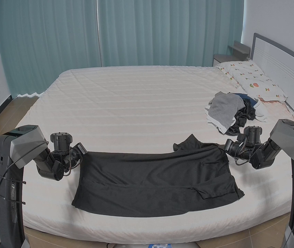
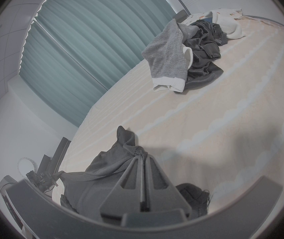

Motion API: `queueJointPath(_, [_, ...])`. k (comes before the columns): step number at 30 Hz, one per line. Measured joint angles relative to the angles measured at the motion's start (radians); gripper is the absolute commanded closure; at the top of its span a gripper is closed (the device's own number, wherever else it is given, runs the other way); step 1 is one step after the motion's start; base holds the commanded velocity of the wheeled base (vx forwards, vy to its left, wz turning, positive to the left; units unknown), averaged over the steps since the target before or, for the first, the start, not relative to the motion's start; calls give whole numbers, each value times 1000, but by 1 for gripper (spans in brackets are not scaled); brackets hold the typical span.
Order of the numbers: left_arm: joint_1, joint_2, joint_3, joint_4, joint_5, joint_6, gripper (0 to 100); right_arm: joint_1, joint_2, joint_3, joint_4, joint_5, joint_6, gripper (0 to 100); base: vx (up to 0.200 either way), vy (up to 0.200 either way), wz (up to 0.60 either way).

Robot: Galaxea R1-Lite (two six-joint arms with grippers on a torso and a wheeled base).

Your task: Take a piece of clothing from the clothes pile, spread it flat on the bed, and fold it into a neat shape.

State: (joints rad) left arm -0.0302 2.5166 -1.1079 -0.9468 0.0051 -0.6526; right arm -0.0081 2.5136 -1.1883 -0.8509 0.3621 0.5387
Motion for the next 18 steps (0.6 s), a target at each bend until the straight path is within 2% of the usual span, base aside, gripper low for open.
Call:
queueJointPath(11, [19, -33, 83, -13, -3, 13, 100, -6, -64, 101, -30, 10, -10, 100, 0, 0, 0])
queueJointPath(18, [29, -52, 139, -67, -5, 71, 100, -6, -88, 174, -85, 27, -43, 100, 0, 0, 0])
